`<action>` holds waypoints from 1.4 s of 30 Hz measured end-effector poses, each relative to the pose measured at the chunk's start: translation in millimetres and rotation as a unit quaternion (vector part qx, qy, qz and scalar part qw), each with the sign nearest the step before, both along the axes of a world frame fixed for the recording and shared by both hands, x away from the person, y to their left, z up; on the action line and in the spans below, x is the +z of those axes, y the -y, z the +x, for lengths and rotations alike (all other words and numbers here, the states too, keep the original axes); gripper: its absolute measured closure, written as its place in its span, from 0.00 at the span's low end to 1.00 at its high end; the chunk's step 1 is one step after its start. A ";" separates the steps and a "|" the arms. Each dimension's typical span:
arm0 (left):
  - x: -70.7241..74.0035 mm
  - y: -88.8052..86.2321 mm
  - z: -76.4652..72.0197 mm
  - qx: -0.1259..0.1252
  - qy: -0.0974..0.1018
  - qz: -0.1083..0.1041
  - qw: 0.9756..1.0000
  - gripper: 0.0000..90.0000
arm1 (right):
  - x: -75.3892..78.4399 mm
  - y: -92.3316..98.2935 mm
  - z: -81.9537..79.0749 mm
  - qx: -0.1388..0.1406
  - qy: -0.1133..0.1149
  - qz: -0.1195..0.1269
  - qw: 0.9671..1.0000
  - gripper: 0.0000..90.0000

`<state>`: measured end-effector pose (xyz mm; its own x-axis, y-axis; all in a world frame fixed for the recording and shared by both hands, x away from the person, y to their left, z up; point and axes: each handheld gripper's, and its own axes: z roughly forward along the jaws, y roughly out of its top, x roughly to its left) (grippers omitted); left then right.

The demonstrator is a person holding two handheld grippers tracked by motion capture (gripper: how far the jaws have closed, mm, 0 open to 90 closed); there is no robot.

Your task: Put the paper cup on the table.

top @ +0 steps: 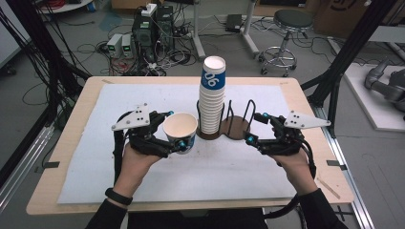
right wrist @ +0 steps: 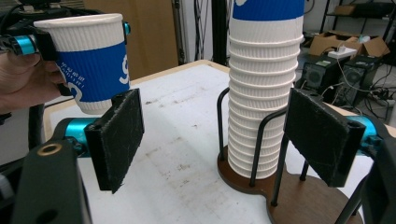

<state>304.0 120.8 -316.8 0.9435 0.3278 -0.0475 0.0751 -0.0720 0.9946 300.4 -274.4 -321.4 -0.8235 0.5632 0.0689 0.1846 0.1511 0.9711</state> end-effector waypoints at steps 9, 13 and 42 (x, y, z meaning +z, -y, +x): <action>0.6 -4.1 -3.5 0.007 0.000 -0.001 1.000 0.23 | 2.7 -5.2 1.8 0.005 0.005 -0.023 1.000 0.23; 3.0 -5.7 -5.2 0.011 0.002 0.003 1.000 0.23 | 0.1 -4.3 4.7 0.006 0.001 -0.020 1.000 0.23; 5.7 -52.9 6.9 0.122 0.002 0.018 0.992 0.23 | -1.2 10.1 9.2 -0.023 -0.002 -0.014 1.000 0.23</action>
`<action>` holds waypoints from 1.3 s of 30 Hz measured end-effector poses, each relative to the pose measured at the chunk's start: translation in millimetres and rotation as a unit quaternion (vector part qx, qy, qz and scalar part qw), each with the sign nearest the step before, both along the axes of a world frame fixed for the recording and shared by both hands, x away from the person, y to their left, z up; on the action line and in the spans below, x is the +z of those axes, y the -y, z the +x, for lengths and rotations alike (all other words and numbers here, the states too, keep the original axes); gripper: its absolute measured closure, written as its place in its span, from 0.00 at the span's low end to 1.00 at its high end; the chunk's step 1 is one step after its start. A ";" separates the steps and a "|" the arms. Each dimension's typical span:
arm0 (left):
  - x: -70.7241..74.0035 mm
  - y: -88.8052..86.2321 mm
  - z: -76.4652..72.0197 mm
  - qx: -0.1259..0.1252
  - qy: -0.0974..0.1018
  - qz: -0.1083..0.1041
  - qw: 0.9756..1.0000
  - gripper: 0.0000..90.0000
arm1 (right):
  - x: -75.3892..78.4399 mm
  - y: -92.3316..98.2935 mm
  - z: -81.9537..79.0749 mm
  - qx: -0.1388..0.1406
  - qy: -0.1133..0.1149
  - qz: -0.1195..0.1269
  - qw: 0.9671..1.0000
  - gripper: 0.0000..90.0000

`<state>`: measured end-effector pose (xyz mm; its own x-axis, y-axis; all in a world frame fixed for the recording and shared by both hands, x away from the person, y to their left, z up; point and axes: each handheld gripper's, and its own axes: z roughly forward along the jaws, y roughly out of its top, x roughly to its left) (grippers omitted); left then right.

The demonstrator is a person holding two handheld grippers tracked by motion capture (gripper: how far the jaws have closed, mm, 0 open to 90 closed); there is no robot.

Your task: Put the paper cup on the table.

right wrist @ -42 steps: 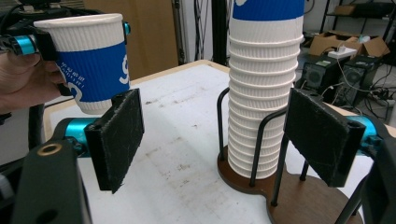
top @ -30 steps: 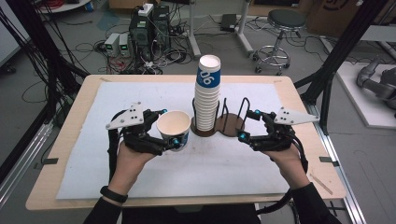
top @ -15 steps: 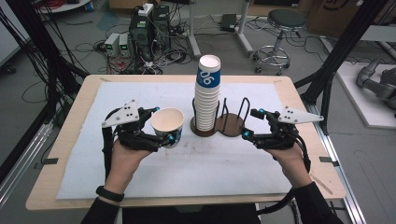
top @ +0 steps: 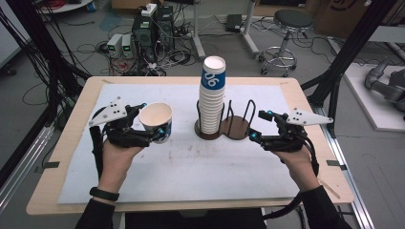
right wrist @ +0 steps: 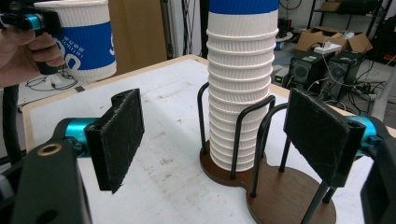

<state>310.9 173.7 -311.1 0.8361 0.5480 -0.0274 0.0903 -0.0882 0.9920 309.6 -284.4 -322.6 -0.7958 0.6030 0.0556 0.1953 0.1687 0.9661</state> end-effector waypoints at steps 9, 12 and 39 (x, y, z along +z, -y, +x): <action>1.3 -17.9 10.5 0.035 0.001 0.000 0.999 0.23 | -2.5 3.1 3.7 -0.008 -0.017 0.004 1.000 0.21; 0.5 -24.0 14.8 0.049 0.000 0.001 0.999 0.23 | -2.1 4.5 4.2 -0.005 -0.018 0.004 1.000 0.22; -19.6 -62.9 58.4 0.152 -0.010 -0.012 0.988 0.23 | -5.2 5.8 2.7 -0.033 -0.011 -0.018 0.999 0.22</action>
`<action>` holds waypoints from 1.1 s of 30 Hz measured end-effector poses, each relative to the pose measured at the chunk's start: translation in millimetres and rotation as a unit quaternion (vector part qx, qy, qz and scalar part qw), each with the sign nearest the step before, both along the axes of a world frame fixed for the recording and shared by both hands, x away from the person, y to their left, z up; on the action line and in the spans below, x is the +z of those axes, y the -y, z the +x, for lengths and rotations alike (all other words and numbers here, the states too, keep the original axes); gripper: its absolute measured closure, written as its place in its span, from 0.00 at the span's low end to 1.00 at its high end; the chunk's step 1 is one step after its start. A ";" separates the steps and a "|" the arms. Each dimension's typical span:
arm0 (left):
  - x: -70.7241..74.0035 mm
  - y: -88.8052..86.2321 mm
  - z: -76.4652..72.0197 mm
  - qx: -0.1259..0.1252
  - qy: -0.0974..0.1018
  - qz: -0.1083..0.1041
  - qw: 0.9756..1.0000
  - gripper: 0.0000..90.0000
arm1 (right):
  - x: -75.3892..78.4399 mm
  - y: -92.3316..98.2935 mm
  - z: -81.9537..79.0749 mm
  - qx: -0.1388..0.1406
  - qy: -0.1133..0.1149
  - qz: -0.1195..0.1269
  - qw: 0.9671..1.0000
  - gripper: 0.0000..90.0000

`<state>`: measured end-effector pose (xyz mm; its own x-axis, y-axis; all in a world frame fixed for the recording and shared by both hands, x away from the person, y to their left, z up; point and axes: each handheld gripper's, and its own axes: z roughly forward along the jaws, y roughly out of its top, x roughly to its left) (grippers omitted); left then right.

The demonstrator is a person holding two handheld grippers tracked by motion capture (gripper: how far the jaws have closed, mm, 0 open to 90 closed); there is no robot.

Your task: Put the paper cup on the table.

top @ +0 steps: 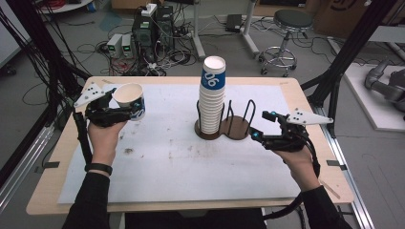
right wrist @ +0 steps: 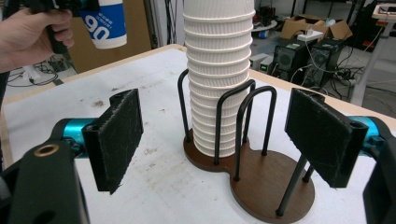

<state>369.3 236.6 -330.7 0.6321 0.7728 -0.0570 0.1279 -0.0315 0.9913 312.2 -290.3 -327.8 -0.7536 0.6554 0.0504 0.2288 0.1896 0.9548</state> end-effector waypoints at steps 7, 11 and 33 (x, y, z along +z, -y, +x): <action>-21.0 -6.5 4.5 0.031 -0.007 0.007 0.999 0.23 | -3.4 1.9 0.6 0.000 -0.004 -0.001 1.000 0.22; -33.6 -10.3 7.4 0.049 -0.006 0.005 0.999 0.23 | -4.3 2.0 0.2 -0.002 -0.003 -0.001 1.000 0.22; -92.4 -5.2 40.0 0.062 -0.035 -0.015 0.997 0.23 | -11.3 0.7 1.4 0.000 -0.011 -0.002 1.000 0.22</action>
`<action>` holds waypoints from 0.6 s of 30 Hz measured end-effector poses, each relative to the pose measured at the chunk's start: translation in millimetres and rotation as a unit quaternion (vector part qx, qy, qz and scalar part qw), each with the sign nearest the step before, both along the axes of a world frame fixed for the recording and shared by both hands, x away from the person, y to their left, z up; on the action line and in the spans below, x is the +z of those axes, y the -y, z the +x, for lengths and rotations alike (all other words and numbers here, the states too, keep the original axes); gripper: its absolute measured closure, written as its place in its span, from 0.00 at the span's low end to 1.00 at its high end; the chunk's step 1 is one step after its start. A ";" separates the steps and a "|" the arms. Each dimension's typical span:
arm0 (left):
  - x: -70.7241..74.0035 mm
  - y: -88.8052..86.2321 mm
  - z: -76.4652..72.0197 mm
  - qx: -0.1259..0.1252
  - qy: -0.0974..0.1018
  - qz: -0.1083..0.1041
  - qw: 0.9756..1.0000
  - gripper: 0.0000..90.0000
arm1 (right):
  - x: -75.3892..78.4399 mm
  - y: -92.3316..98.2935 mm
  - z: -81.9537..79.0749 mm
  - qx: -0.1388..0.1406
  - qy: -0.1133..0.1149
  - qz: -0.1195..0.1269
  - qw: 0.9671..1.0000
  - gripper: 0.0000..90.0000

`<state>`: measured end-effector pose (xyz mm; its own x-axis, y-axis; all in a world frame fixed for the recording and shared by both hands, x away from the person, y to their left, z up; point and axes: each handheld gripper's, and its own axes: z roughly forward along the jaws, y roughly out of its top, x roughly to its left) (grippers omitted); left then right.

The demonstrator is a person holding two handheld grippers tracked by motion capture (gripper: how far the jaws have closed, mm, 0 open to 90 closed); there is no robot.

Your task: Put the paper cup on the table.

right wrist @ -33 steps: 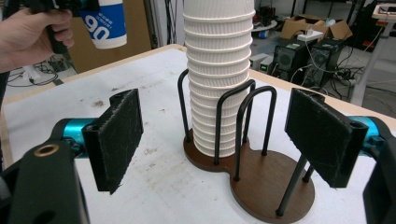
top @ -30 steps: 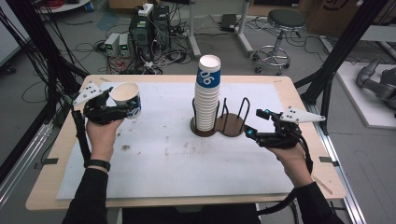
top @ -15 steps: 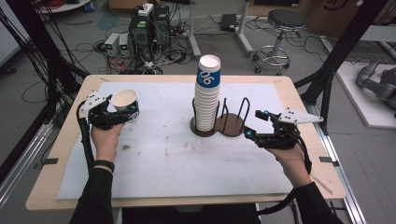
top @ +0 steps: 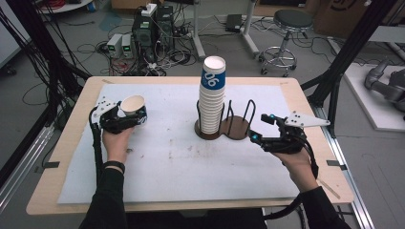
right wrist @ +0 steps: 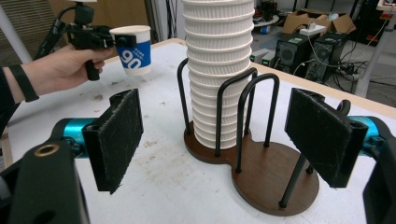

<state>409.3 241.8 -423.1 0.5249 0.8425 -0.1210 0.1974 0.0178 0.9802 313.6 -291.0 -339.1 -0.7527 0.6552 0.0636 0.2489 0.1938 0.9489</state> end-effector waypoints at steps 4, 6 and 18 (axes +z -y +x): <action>-6.7 0.9 4.5 0.002 -0.011 0.002 1.000 0.23 | -1.0 0.8 0.3 -0.001 0.000 0.000 1.000 0.22; -8.3 2.0 5.9 0.004 -0.008 0.011 1.000 0.23 | -1.0 1.2 0.0 0.000 -0.002 0.002 1.000 0.22; -14.8 -0.2 9.7 0.003 -0.014 0.031 0.999 0.22 | -2.8 0.7 0.9 -0.001 -0.002 -0.001 1.000 0.22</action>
<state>419.0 242.0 -437.9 0.5164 0.8523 -0.0835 0.2247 -0.0408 0.9736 314.5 -291.7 -341.9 -0.7512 0.6568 0.0659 0.2536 0.1950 0.9475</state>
